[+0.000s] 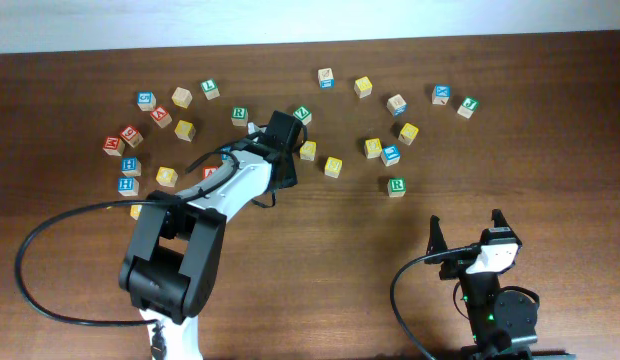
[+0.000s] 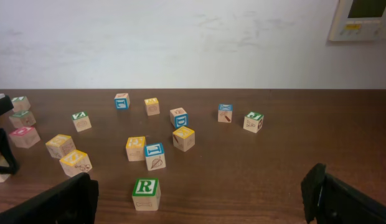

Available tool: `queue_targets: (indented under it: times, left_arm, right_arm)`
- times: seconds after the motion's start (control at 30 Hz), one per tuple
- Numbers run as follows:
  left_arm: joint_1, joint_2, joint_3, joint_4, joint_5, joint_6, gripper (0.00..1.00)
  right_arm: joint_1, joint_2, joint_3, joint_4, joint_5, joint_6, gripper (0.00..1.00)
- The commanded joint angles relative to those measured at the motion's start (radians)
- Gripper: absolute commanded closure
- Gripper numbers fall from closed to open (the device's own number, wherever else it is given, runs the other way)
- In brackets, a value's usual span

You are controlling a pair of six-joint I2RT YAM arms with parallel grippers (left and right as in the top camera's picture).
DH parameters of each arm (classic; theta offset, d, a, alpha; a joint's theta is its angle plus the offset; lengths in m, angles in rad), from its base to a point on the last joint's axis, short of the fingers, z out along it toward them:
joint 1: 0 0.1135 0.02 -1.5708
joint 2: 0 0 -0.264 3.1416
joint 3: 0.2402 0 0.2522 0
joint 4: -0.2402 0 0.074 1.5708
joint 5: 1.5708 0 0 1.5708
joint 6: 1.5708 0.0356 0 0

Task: Spell out CVPR
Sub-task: 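Reach left gripper to the yellow C block and grasp it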

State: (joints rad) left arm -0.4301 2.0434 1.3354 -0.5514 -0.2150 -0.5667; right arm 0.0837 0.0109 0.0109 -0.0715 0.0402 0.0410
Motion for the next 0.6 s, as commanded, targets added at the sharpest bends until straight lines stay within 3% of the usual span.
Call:
queue_targets:
  times: [0.0, 0.1, 0.23, 0.3, 0.4, 0.47, 0.57]
  left_arm:
    - [-0.002, 0.019, 0.01, 0.008, -0.018, -0.002, 0.66]
    - [-0.002, 0.019, 0.01, 0.013, -0.018, -0.002, 0.74]
    - [-0.002, 0.015, 0.013, 0.012, -0.017, -0.001, 0.77]
    - [-0.002, 0.001, 0.019, -0.009, -0.014, -0.001, 0.69]
    - [-0.002, -0.044, 0.022, -0.05, 0.002, -0.001, 0.67]
    - [-0.002, -0.11, 0.022, -0.109, 0.089, -0.001, 0.66]
    - [-0.002, -0.176, 0.022, -0.204, 0.189, 0.012, 0.75]
  right_arm:
    - [-0.007, -0.005, -0.005, -0.008, 0.002, -0.007, 0.01]
    - [-0.007, -0.005, -0.005, -0.008, 0.002, -0.007, 0.02]
    - [-0.007, -0.005, -0.005, -0.008, 0.002, -0.007, 0.02]
    - [-0.007, -0.005, -0.005, -0.008, 0.002, -0.007, 0.02]
    - [-0.007, -0.005, -0.005, -0.008, 0.002, -0.007, 0.02]
    - [-0.007, -0.005, -0.005, -0.008, 0.002, -0.007, 0.02]
    - [-0.007, -0.005, -0.005, -0.008, 0.002, -0.007, 0.02]
